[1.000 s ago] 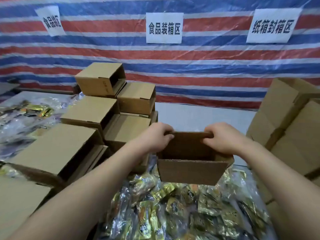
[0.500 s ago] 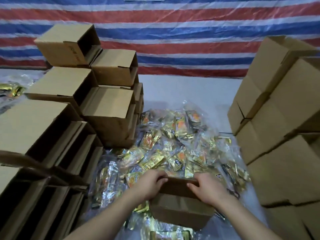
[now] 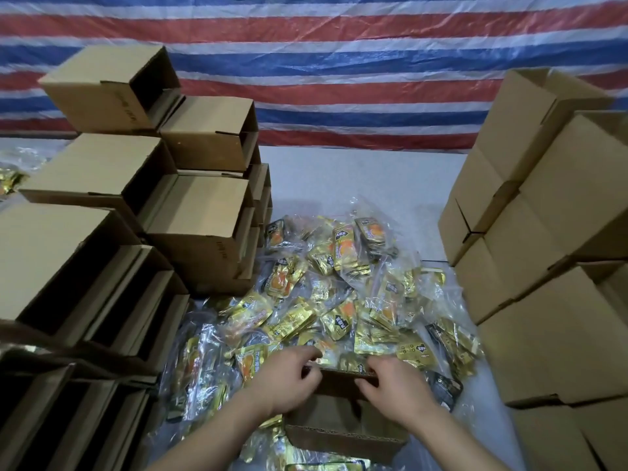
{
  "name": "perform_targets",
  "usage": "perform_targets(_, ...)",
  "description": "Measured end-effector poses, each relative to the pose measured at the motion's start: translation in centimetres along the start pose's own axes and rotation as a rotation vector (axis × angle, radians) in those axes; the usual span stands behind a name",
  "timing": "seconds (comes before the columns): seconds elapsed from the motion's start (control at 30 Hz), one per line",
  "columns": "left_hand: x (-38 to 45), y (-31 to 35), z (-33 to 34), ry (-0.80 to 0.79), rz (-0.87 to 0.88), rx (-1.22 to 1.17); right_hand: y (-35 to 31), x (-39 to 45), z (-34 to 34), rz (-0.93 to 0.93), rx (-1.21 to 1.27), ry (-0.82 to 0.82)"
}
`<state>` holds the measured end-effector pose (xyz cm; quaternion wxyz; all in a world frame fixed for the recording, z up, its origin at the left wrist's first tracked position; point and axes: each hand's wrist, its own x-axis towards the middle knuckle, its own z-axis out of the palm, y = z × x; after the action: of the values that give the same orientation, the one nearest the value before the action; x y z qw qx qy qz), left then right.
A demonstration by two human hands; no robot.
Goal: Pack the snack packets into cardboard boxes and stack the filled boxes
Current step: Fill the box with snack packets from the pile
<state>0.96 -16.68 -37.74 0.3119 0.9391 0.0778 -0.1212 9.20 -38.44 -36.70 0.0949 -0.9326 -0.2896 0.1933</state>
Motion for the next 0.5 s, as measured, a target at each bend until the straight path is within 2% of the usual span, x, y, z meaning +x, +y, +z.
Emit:
perform_targets(0.17,6.2,3.6,-2.2,0.093,-0.043,-0.132,0.4,0.1,-0.7,-0.002,0.065,-0.031)
perform_targets(0.27,11.2,6.1,-2.3,0.115,-0.041,-0.132,0.8,0.5,-1.2,0.039,0.139,-0.03)
perform_targets(0.5,20.0,10.3,1.1,0.0,-0.167,-0.023,1.4,2.0,-2.3,0.101,0.195,-0.026)
